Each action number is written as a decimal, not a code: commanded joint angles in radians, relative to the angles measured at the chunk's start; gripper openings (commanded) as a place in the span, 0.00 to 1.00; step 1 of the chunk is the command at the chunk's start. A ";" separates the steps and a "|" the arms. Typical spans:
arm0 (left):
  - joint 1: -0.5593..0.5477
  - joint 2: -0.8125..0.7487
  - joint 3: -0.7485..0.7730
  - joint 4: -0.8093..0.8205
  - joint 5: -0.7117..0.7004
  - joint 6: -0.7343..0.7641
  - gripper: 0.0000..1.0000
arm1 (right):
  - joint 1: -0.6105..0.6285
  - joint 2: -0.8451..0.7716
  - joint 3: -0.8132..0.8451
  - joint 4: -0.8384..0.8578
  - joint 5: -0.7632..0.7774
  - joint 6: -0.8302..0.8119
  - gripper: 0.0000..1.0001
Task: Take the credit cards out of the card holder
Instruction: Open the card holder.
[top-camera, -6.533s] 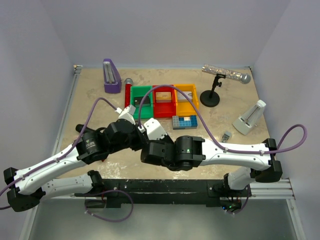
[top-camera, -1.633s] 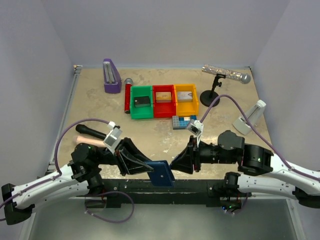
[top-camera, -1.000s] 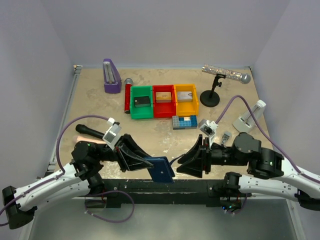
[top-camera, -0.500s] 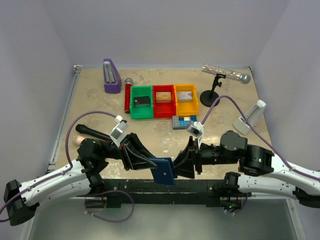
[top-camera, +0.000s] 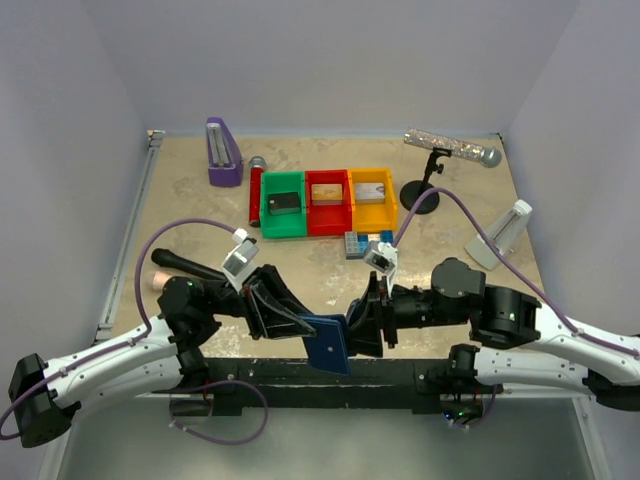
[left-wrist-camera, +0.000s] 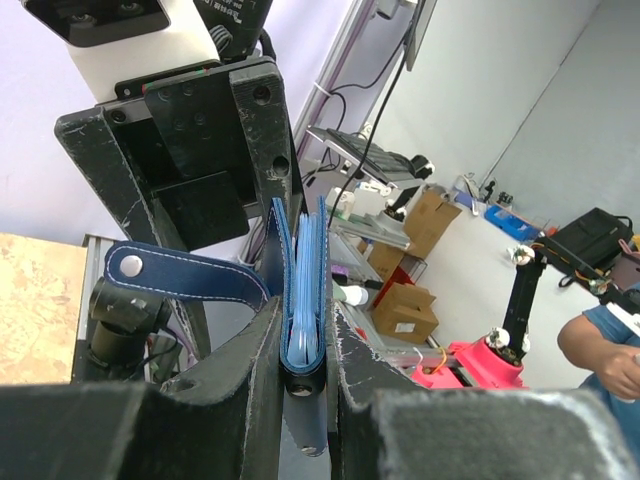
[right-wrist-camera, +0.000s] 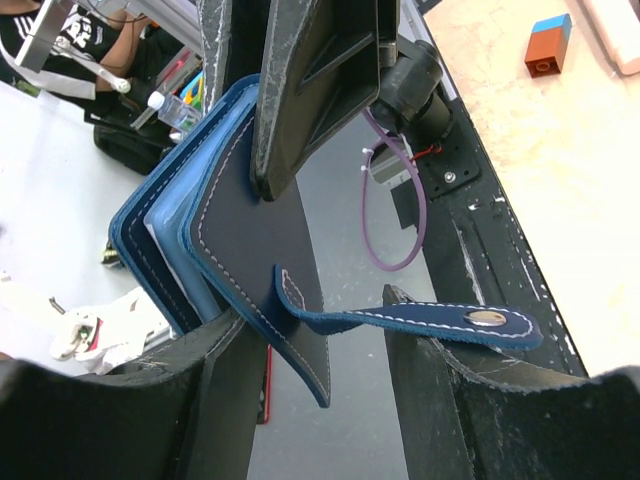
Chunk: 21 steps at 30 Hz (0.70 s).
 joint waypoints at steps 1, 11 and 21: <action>-0.001 -0.001 0.024 0.048 -0.101 0.025 0.00 | 0.018 0.039 0.056 0.035 0.017 -0.004 0.53; -0.002 -0.049 0.024 -0.066 -0.128 0.068 0.08 | 0.018 0.043 0.069 0.002 0.043 -0.016 0.04; 0.001 -0.204 0.079 -0.549 -0.435 0.196 0.75 | 0.018 -0.014 0.136 -0.231 0.250 -0.039 0.00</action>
